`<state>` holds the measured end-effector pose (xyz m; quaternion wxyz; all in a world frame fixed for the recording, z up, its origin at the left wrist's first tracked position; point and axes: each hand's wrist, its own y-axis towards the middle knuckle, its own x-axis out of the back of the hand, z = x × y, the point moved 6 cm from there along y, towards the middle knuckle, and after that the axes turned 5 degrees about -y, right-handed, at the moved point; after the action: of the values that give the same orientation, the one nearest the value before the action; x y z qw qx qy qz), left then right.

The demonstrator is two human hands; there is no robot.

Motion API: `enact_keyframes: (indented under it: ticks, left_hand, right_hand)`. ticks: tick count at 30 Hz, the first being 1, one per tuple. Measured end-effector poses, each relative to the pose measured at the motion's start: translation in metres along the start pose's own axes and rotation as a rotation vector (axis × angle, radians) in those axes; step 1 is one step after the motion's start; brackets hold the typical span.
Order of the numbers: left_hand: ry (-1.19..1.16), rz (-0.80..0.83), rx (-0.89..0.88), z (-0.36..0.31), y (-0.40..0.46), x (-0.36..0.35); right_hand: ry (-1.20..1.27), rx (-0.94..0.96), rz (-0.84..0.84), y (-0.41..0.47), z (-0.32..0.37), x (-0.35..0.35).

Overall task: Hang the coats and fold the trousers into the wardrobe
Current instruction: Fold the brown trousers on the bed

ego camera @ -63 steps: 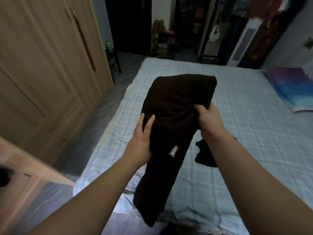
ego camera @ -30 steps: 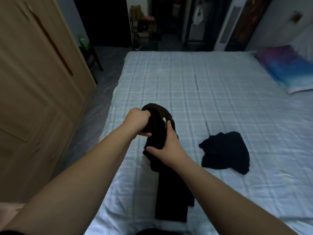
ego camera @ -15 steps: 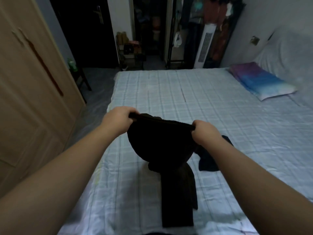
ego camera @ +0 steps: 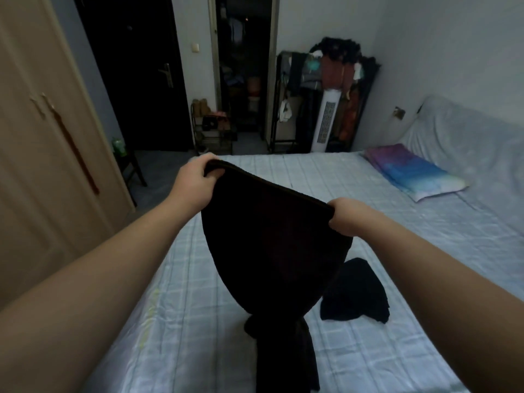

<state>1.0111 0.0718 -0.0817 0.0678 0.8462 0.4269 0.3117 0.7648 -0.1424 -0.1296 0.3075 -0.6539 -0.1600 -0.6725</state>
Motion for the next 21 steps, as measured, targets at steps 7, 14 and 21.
enact_keyframes:
  ticks: [7,14,21]
  left_hand:
    - [-0.097,-0.203,-0.09,-0.069,0.034,-0.001]
    - [-0.042,-0.336,-0.095,-0.141,0.088,0.008]
    - [0.196,-0.34,-0.176,-0.204,0.125,0.036]
  right_hand:
    - [0.812,0.12,-0.641,0.019,-0.064,0.069]
    - [1.012,0.448,-0.18,0.072,-0.087,0.151]
    - [1.059,0.482,-0.586,0.105,-0.103,0.262]
